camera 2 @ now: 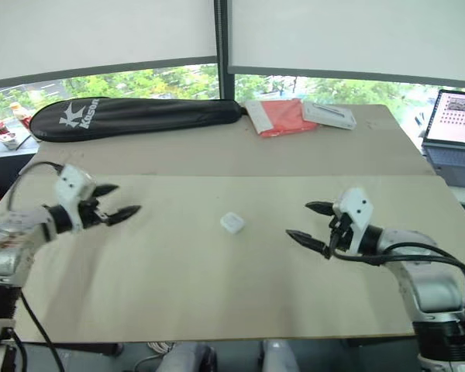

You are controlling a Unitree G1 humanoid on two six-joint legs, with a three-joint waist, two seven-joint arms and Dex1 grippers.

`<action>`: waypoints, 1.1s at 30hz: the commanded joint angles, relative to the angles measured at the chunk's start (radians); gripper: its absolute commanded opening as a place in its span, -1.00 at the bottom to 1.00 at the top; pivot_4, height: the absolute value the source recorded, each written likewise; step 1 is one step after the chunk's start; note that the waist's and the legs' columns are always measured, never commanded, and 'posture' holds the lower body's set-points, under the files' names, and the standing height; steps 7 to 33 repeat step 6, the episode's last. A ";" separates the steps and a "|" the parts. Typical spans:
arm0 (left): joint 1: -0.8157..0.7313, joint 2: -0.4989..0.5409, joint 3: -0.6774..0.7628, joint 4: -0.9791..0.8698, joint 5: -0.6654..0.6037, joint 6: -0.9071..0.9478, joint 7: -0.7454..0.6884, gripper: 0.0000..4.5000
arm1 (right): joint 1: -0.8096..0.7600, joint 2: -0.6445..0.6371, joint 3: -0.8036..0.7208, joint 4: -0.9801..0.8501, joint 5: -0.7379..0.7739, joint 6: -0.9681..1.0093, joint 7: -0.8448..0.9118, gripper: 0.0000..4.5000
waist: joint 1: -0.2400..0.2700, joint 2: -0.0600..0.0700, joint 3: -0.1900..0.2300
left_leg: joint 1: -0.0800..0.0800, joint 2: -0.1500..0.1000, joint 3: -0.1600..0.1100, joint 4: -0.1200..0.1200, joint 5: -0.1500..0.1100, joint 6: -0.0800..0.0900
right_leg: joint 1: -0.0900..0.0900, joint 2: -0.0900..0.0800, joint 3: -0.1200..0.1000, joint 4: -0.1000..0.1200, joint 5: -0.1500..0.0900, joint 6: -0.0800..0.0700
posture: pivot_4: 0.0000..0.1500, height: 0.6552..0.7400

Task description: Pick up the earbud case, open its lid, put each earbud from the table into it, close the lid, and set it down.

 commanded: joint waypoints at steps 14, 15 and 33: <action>-0.031 -0.043 -0.003 0.022 0.030 -0.106 -0.028 0.98 | -0.056 -0.005 -0.021 -0.034 0.035 0.061 -0.019 1.00 | -0.005 0.000 0.000 | -0.001 -0.001 0.001 0.000 -0.001 0.002 | 0.000 0.000 0.000 -0.001 0.003 0.008 | 1.00 1.00; -0.031 -0.043 -0.003 0.022 0.030 -0.106 -0.028 0.98 | -0.056 -0.005 -0.021 -0.034 0.035 0.061 -0.019 1.00 | -0.005 0.000 0.000 | -0.001 -0.001 0.001 0.000 -0.001 0.002 | 0.000 0.000 0.000 -0.001 0.003 0.008 | 1.00 1.00; -0.031 -0.043 -0.003 0.022 0.030 -0.106 -0.028 0.98 | -0.056 -0.005 -0.021 -0.034 0.035 0.061 -0.019 1.00 | -0.005 0.000 0.000 | -0.001 -0.001 0.001 0.000 -0.001 0.002 | 0.000 0.000 0.000 -0.001 0.003 0.008 | 1.00 1.00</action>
